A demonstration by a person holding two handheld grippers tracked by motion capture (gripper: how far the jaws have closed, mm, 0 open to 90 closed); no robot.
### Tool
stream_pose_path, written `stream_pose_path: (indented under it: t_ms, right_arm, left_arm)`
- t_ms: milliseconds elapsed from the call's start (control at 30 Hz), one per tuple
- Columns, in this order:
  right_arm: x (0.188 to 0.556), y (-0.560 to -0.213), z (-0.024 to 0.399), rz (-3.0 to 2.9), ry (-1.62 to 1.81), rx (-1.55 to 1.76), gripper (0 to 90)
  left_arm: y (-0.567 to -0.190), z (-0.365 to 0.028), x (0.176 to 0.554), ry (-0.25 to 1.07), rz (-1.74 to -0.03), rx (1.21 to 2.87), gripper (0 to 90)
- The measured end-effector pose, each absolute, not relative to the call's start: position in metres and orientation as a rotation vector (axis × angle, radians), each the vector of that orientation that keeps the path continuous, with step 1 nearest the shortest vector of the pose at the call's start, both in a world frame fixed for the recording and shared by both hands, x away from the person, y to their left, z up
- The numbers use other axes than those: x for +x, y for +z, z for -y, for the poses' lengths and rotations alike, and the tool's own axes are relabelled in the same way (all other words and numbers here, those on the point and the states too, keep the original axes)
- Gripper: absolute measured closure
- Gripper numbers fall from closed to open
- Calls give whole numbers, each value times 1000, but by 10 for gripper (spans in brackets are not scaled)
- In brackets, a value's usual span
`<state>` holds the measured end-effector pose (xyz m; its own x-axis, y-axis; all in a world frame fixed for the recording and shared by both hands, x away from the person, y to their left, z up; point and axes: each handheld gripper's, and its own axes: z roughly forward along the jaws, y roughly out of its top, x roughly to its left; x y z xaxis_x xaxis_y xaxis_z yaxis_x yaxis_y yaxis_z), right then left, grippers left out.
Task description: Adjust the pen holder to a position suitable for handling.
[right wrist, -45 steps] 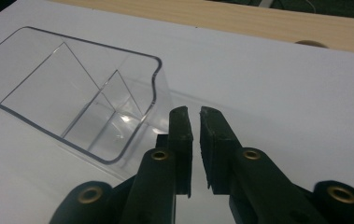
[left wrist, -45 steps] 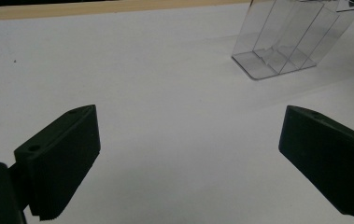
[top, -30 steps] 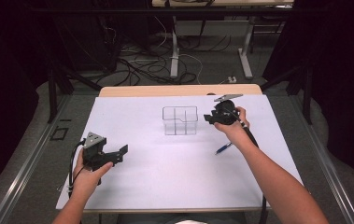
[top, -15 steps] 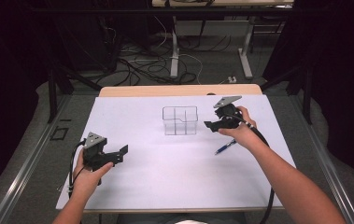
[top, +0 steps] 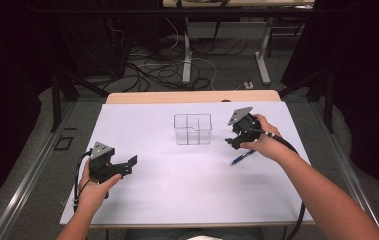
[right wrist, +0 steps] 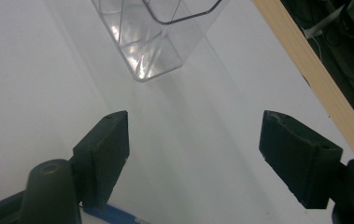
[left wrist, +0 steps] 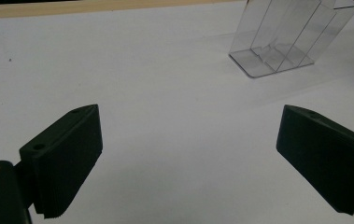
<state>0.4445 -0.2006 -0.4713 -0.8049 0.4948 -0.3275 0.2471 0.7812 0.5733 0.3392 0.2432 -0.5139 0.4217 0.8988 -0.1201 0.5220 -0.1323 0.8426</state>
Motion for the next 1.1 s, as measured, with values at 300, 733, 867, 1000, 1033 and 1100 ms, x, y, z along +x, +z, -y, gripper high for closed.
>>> stream_pose_path:
  t_ms: [300,733,867,1000,1033,1100]
  right_arm:
    - [435,-472,195,-2558,542,302,280]
    - [426,-475,191,-2566,263,-64,309]
    - [422,-479,189,-2577,191,-139,356]
    - [420,-478,188,-2624,82,-201,385]
    - [420,-484,190,-2581,172,-203,386]
    - [418,-483,190,-2602,142,-222,397]
  left_arm:
    - [-514,-244,339,538,-1226,1796,69]
    - [-514,-243,338,540,-1218,1804,71]
    - [-514,-243,338,542,-1220,1805,71]
    - [-514,-244,338,548,-1222,1806,71]
    - [-514,-244,338,546,-1223,1808,71]
    - [-515,-244,338,548,-1224,1810,70]
